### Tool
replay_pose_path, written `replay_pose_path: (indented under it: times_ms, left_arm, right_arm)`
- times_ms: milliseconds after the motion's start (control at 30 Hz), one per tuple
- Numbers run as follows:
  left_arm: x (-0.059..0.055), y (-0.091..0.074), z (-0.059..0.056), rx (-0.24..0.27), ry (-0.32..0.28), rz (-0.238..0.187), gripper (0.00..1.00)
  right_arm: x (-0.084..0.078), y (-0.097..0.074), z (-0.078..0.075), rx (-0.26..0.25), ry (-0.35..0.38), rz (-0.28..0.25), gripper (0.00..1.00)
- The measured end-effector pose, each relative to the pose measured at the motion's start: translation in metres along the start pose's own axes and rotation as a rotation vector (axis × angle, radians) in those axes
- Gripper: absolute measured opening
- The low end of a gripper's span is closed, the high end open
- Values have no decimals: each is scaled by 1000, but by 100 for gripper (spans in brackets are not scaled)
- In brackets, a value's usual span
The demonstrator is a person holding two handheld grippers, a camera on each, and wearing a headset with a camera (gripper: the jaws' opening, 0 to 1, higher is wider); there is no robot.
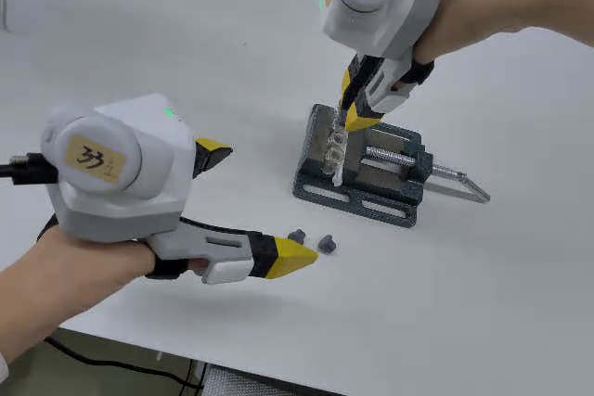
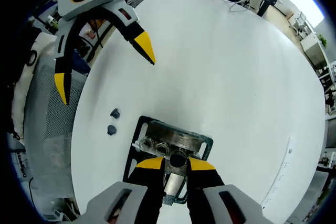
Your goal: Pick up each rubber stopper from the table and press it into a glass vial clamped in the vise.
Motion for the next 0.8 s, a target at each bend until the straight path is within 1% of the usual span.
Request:
replay_pose_path:
  times_ms: [133, 200, 267, 367, 400, 467, 500, 567, 633, 733, 800]
  left_arm:
    - [0, 1, -2, -3, 0, 0, 90]
    - [1, 1, -1, -3, 1, -2, 90]
    - [1, 0, -2, -3, 0, -4, 90]
    - [1, 0, -1, 0, 2, -4, 90]
    - [1, 0, 0, 2, 1, -7, 90]
    - [1, -1, 1, 4, 0, -9, 90]
    - [1, -2, 1, 7, -1, -8, 90]
    - [0, -2, 2, 8, -1, -4, 90]
    - [-1, -2, 3, 9, -4, -5, 90]
    - [-2, -2, 2, 9, -7, -2, 90]
    - [-2, -2, 2, 7, -7, -1, 90]
  right_arm:
    - [-1, -3, 1, 2, 8, -10, 13]
    - [-1, -6, 2, -3, 13, -23, 15]
    - [-3, -7, 2, 8, 28, -37, 15]
    - [-3, -12, 5, 24, 35, -56, 17]
    - [-4, -16, 7, 30, 47, -69, 16]
    - [-7, -16, 6, 38, 65, -91, 13]
    - [-8, -16, 6, 48, 60, -106, 12]
    - [-10, -15, 3, 54, 70, -126, 12]
    - [-11, -14, 2, 47, 67, -132, 10]
    - [-12, -10, 3, 48, 84, -138, 5]
    - [-13, -9, 5, 47, 89, -136, 4]
Point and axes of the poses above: the centre of the closed fingertips' face, and the gripper's own axes: y roughly forward along the fingers, z roughly to its left, x roughly out of its top, the point moved 8 cm from there along -y, roughly backward along the fingers, and after that the axes turned 6 degrees about x, right-handed, at the moved point
